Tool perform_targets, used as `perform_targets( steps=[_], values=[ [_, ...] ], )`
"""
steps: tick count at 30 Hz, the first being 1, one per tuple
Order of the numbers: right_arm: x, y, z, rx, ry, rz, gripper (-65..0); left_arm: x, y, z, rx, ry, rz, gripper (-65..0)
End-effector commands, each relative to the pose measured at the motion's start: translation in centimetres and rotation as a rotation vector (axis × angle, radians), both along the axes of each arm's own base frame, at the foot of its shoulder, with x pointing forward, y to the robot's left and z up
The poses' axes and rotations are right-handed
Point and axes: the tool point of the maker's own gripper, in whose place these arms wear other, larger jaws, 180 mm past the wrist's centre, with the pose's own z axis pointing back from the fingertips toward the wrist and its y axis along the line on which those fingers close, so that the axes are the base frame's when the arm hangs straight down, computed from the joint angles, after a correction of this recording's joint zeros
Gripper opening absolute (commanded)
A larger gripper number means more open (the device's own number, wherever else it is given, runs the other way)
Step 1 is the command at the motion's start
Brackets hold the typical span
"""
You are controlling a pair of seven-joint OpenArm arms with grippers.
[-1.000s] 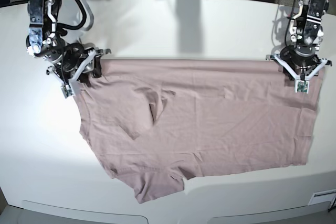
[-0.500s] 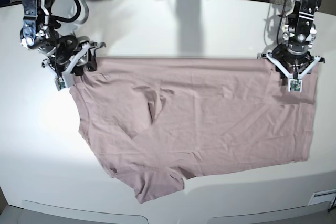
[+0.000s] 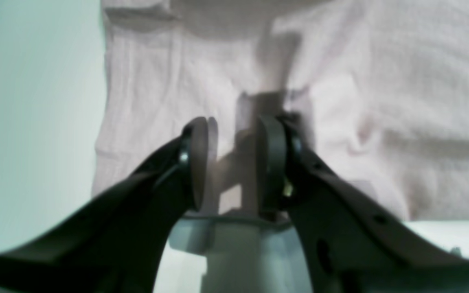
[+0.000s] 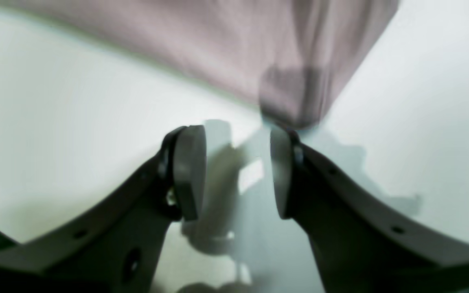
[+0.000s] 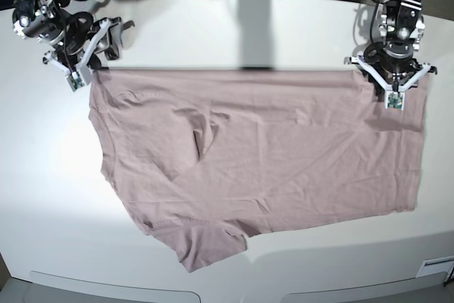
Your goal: Fold the T-shirt properly
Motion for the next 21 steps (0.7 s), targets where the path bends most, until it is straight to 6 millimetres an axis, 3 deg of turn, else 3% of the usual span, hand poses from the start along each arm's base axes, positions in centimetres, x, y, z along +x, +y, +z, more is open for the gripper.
perform_targets(
  steps=[1,5,9,12,16,21],
  values=[
    [1.3,0.3,1.9,0.008,-0.07,0.022,-38.5,-4.0,-1.5,-2.5,-0.057,0.182,-0.024,-44.4],
    [3.6,1.5,4.6,0.032,-0.184,0.046,-38.5,-2.0,-2.6,-0.2,-0.072,0.087,-0.053,-44.4],
    [5.9,1.7,5.2,0.056,-0.221,0.019,-38.5,-0.5,-3.3,1.6,-0.081,0.033,-0.069,-44.4],
    [7.7,1.7,4.9,0.103,-0.241,-0.023,-37.9,0.2,-3.2,1.9,-0.078,0.022,-0.069,-44.4],
    [10.1,1.9,3.8,0.161,-0.236,-0.08,-26.5,1.1,-2.3,2.6,0.005,-0.01,-0.093,-43.6],
    [10.9,1.8,1.6,0.168,-0.177,-0.088,-25.9,1.1,-1.6,2.3,0.042,-0.003,-0.099,-43.0]
  ],
)
